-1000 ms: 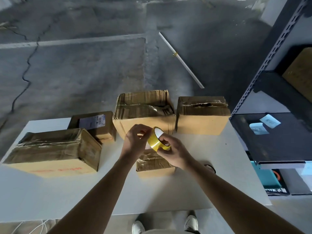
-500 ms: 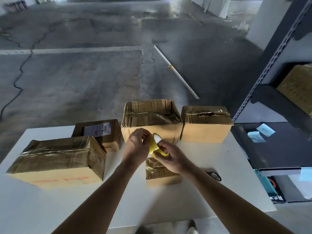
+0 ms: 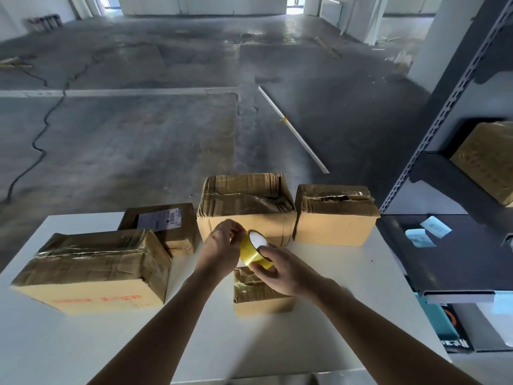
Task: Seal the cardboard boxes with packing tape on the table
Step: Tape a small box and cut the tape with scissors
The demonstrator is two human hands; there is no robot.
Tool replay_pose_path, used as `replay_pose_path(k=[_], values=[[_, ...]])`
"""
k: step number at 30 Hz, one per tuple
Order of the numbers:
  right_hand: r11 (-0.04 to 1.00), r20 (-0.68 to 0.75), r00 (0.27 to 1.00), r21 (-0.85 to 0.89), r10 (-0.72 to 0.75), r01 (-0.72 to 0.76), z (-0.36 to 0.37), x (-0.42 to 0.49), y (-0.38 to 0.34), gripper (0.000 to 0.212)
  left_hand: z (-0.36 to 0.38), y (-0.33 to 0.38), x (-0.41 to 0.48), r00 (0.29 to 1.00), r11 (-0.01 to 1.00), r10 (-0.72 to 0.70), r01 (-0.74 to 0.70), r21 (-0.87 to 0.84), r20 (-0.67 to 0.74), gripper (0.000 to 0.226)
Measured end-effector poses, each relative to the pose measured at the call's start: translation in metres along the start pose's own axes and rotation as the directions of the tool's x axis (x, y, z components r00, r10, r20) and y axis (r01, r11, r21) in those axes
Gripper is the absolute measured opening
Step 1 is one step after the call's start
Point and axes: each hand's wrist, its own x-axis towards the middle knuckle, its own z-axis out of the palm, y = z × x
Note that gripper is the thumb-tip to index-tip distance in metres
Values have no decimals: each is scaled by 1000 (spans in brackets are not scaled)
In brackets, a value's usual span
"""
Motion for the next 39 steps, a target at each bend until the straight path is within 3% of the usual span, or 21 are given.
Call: replay_pose_path(k=[4,9,13,21,29,33,39], values=[[999,-17,1000,34,17,-16,-2,-2,-1,35,1,1,-2,1000,1000,7,-6,-31,24,6],[994,8,997,76,74,-74,-2,-6,-3,47,4,1,-5,999,996,-2,6,-86,50,14],[989,-3,994,101,110,-109,-4,-4,-3,27,5,8,-8,1000,993,31,-30,-117,4,15],[976,22,989,157,148,-150,-4,-9,0,28,5,8,-11,999,991,17,-12,-135,34,13],[924,63,967,285,246,-254,-5,-9,0,40,1,11,-9,959,885,-223,273,-376,172,20],[911,113,959,301,260,-283,-4,-9,-4,39,3,12,-9,966,918,-227,254,-305,122,8],[921,139,979,343,147,-186,-6,-7,-20,26,7,12,-10,981,966,-184,191,-177,55,17]])
